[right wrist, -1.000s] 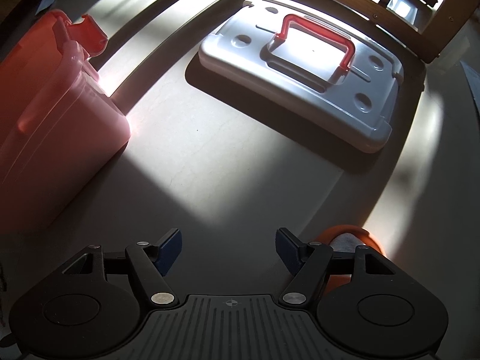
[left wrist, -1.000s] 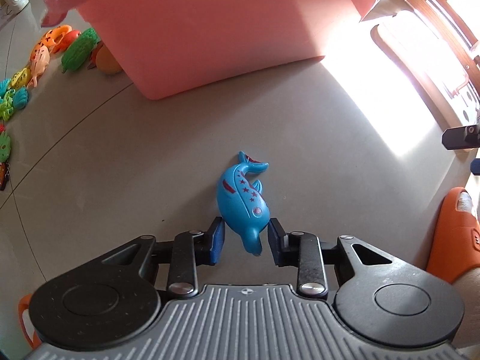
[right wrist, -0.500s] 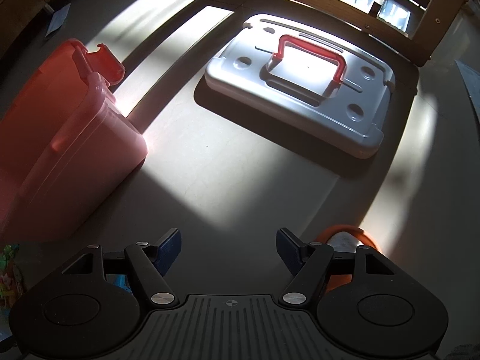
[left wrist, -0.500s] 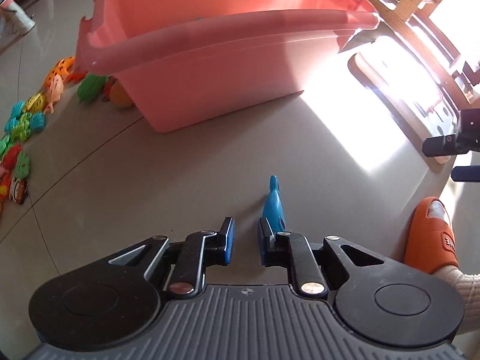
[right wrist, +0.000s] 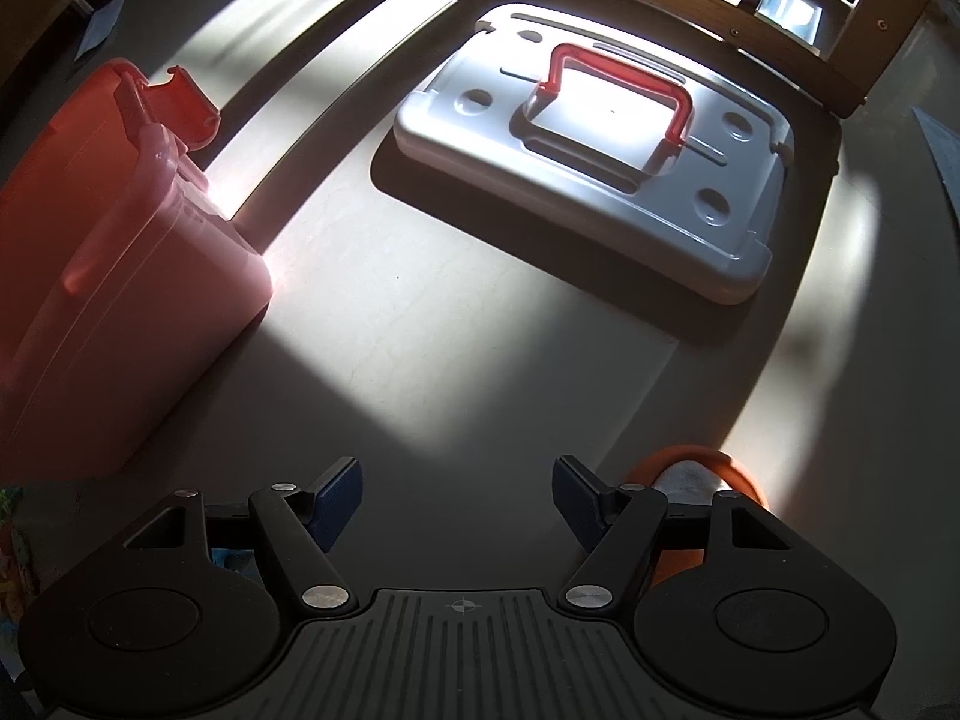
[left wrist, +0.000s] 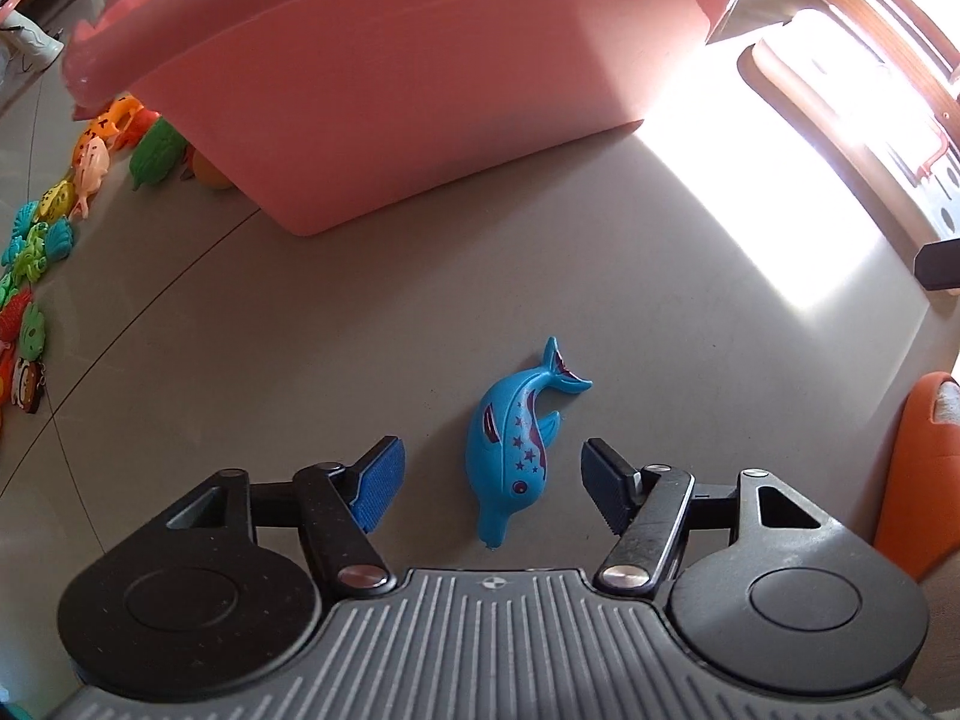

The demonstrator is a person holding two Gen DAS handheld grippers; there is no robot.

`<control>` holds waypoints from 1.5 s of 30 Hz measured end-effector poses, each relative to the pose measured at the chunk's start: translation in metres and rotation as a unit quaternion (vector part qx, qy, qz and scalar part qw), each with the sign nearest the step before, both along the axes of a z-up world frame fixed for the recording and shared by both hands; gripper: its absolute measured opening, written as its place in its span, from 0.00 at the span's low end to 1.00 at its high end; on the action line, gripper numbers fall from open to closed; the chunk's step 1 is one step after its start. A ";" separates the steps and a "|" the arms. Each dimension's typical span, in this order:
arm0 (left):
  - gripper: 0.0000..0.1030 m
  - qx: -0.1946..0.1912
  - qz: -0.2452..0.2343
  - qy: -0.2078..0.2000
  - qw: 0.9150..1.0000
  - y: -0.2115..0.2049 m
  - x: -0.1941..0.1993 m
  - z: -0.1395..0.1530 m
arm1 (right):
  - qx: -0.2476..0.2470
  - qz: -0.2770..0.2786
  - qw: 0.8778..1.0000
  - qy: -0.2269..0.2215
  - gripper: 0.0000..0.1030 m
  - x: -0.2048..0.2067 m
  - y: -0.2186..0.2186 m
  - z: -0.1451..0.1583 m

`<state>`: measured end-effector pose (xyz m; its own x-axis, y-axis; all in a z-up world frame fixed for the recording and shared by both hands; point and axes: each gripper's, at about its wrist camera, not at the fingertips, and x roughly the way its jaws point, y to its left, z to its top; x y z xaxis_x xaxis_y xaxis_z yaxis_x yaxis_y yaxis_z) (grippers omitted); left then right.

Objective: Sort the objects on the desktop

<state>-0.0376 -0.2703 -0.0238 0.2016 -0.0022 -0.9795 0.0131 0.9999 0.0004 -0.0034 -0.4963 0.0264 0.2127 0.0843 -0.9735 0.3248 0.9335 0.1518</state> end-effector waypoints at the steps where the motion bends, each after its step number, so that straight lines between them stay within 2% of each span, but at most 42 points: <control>1: 0.65 0.007 0.000 0.001 1.000 0.000 0.001 -0.004 | -0.001 -0.001 1.000 0.002 0.65 0.001 0.000 -0.002; 3: 0.65 0.007 0.008 0.014 1.000 0.000 0.002 -0.012 | -0.002 0.001 1.000 0.007 0.65 0.002 0.002 -0.006; 5: 0.60 -0.001 0.012 0.027 1.000 0.001 0.002 -0.018 | -0.001 0.005 1.000 0.010 0.65 0.003 0.005 -0.010; 6: 0.52 -0.002 0.012 0.027 1.000 0.001 0.002 -0.019 | 0.000 0.009 1.000 0.012 0.65 0.004 0.006 -0.011; 9: 0.49 0.001 0.007 0.021 1.000 0.000 0.001 -0.019 | 0.000 0.012 1.000 0.014 0.66 0.006 0.009 -0.014; 11: 0.33 -0.001 0.007 0.018 1.000 0.000 0.002 -0.017 | 0.000 0.009 1.000 0.015 0.69 0.006 0.009 -0.016; 12: 0.33 0.000 0.006 0.019 1.000 -0.001 0.002 -0.016 | 0.000 0.008 1.000 0.016 0.70 0.007 0.009 -0.016; 16: 0.32 -0.004 -0.006 0.025 1.000 -0.004 -0.001 -0.015 | 0.003 0.008 1.000 0.016 0.70 0.006 0.009 -0.014; 21: 0.32 -0.004 -0.015 0.009 1.000 -0.009 -0.004 0.002 | 0.004 0.008 1.000 0.009 0.70 0.004 0.007 -0.007; 31: 0.32 -0.007 -0.045 -0.055 0.997 -0.017 -0.004 0.059 | 0.004 -0.002 1.000 0.006 0.70 -0.007 -0.002 0.003; 39: 0.32 -0.005 -0.089 -0.110 0.990 -0.039 -0.011 0.114 | 0.010 -0.001 1.000 -0.003 0.70 -0.011 -0.005 0.014; 45: 0.32 -0.012 -0.082 -0.141 0.987 -0.036 0.004 0.139 | 0.016 0.001 1.000 -0.006 0.70 -0.011 -0.006 0.017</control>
